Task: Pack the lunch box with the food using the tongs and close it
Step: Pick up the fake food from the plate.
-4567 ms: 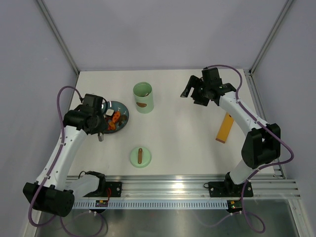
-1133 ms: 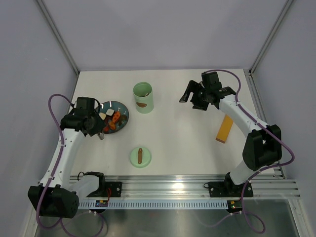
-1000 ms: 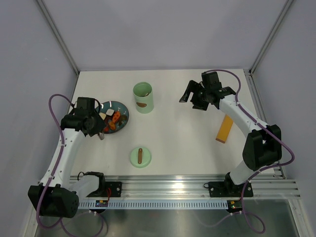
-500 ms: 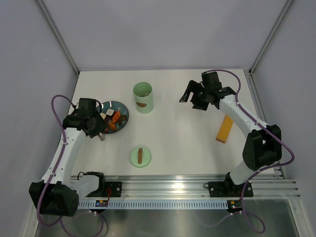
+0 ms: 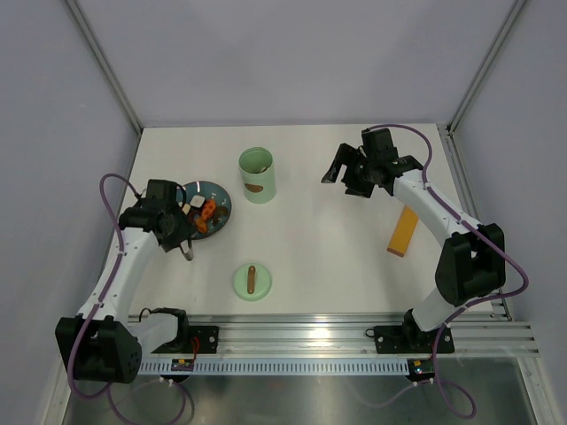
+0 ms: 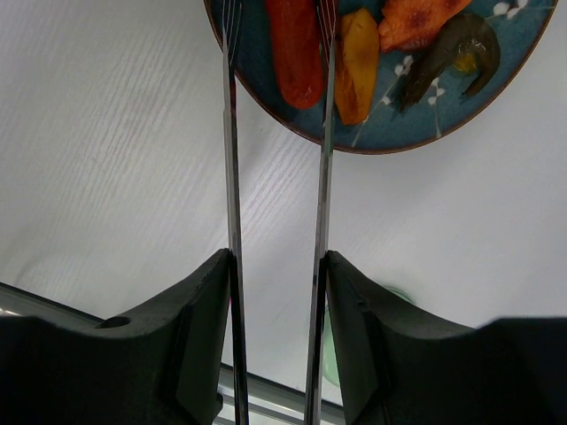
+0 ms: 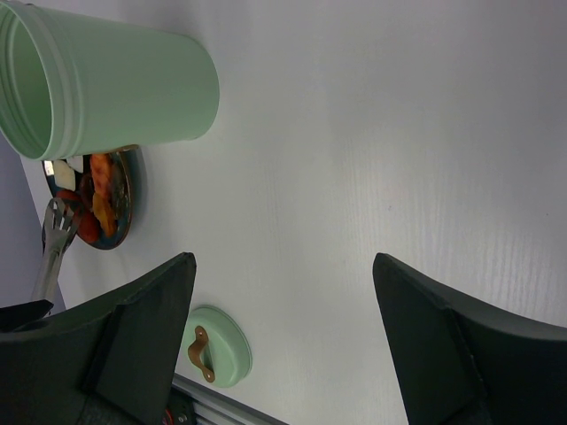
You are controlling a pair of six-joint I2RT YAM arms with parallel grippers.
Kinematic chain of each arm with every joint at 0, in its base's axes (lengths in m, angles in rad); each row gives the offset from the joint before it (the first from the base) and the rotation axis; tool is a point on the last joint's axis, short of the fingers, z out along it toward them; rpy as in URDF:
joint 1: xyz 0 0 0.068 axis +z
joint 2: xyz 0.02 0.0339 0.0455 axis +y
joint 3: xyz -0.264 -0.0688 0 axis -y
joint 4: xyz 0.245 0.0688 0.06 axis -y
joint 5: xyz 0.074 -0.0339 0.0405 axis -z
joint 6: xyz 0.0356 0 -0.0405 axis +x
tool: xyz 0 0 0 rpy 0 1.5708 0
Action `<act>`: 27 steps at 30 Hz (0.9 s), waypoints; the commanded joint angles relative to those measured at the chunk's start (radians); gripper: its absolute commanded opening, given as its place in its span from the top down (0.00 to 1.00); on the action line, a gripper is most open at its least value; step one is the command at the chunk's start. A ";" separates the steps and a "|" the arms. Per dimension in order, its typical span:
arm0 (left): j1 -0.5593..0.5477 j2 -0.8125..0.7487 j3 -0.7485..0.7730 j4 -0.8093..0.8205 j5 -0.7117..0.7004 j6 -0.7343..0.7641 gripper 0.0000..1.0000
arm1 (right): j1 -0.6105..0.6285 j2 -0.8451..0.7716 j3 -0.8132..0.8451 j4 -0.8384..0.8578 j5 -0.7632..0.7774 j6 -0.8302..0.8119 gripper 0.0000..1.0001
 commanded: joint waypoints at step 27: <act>0.003 0.029 -0.011 0.078 0.023 0.007 0.52 | 0.009 -0.024 -0.015 0.041 -0.012 0.008 0.11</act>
